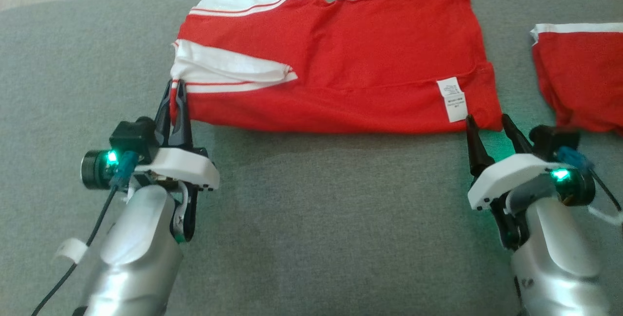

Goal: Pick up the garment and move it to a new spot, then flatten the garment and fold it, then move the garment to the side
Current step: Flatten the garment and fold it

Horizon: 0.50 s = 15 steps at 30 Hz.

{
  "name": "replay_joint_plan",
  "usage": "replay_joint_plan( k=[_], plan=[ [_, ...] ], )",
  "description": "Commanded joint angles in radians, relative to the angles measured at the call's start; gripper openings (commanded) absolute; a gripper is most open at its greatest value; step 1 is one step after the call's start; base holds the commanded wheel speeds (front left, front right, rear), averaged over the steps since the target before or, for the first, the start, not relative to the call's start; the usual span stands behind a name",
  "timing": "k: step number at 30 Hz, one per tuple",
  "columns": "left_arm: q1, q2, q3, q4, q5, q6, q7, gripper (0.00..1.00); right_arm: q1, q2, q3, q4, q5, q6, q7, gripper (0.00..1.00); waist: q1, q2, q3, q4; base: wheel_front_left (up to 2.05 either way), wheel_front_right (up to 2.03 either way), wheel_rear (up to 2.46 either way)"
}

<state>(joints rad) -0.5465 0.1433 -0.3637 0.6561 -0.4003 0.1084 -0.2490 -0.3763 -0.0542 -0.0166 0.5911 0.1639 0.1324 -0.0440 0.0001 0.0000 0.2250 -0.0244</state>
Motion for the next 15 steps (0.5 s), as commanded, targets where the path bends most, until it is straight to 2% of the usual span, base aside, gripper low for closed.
replay_joint_plan(
  k=[1,9,15],
  plan=[
    [-0.027,0.020,0.031,-0.046,0.015,0.002,-0.011,0.00,-0.053,0.004,0.004,0.013,-0.046,-0.002,0.021,1.00,-0.0001,0.0000,0.007,0.010,0.00,0.00,0.00],
    [-0.015,0.016,-0.007,-0.010,0.020,-0.013,0.042,0.00,-0.153,0.004,-0.116,0.168,-0.173,-0.002,0.052,1.00,-0.0001,0.0000,0.021,0.034,0.00,0.00,0.00],
    [-0.022,0.011,-0.011,0.000,0.015,-0.016,0.035,0.00,-0.189,0.004,-0.123,0.250,-0.191,-0.002,0.063,1.00,-0.0001,0.0000,0.025,0.042,0.00,0.00,0.00]
  ],
)
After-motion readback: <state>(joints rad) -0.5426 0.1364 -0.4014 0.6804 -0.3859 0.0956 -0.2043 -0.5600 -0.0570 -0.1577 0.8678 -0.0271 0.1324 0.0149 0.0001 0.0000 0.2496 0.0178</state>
